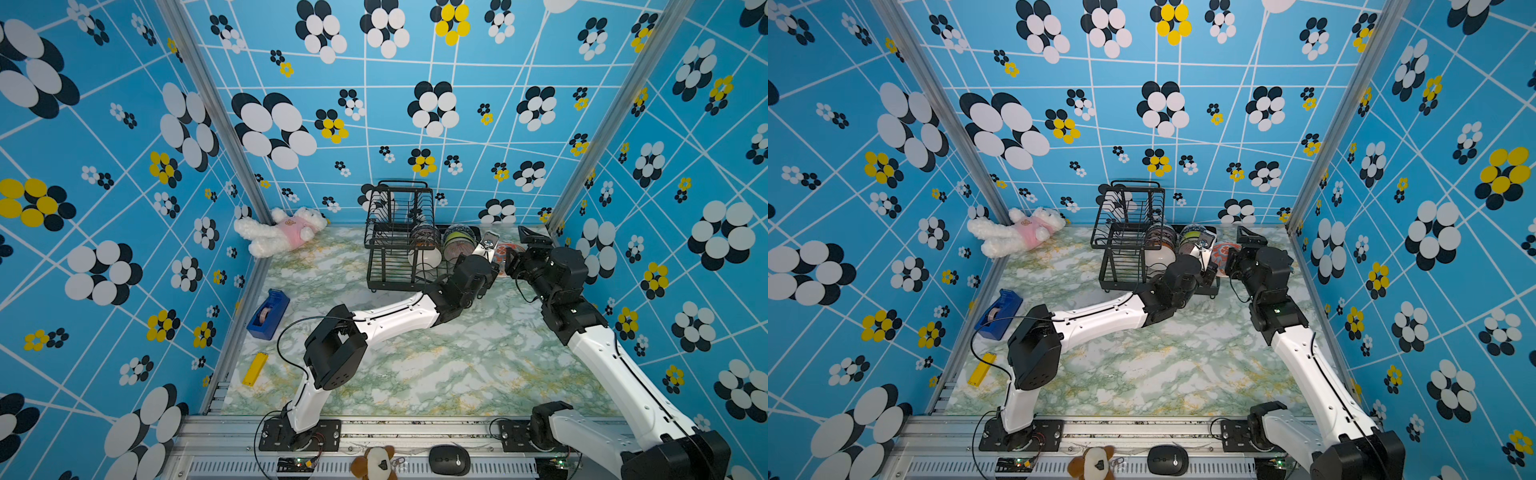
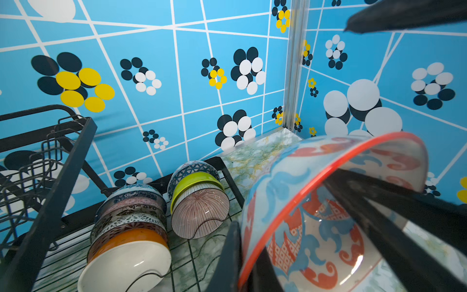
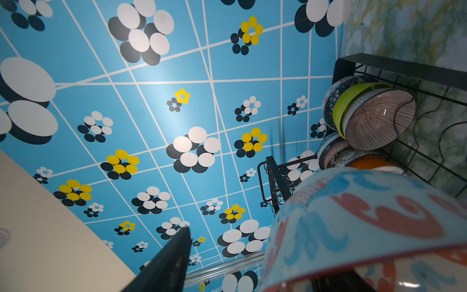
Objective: Load bowls into a dish rack
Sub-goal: Place the bowl in the dish rack.
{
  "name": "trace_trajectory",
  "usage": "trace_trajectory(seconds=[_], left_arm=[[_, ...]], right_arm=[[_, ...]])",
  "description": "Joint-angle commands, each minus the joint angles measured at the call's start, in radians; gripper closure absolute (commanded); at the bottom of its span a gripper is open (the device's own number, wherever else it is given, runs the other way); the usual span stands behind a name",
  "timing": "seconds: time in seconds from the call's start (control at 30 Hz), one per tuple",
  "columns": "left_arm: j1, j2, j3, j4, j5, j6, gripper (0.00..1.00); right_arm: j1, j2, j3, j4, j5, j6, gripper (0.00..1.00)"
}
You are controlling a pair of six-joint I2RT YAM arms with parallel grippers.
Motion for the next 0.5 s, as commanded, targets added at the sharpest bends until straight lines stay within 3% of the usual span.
trace_trajectory(seconds=[0.0,0.13,0.27,0.47], left_arm=[[-0.016,0.011,0.031,0.109,0.003,0.021,1.00],[-0.027,0.017,0.041,0.133,-0.003,0.056,1.00],[-0.043,0.018,0.030,0.166,-0.017,0.086,1.00],[-0.051,0.014,0.011,0.195,-0.025,0.108,1.00]], right_arm=[[-0.013,-0.004,-0.042,0.099,0.033,0.040,0.37],[-0.026,0.008,-0.073,0.146,0.030,0.086,0.53],[-0.041,0.026,-0.079,0.195,0.017,0.102,0.61],[-0.047,0.024,-0.091,0.211,0.021,0.116,0.81]])
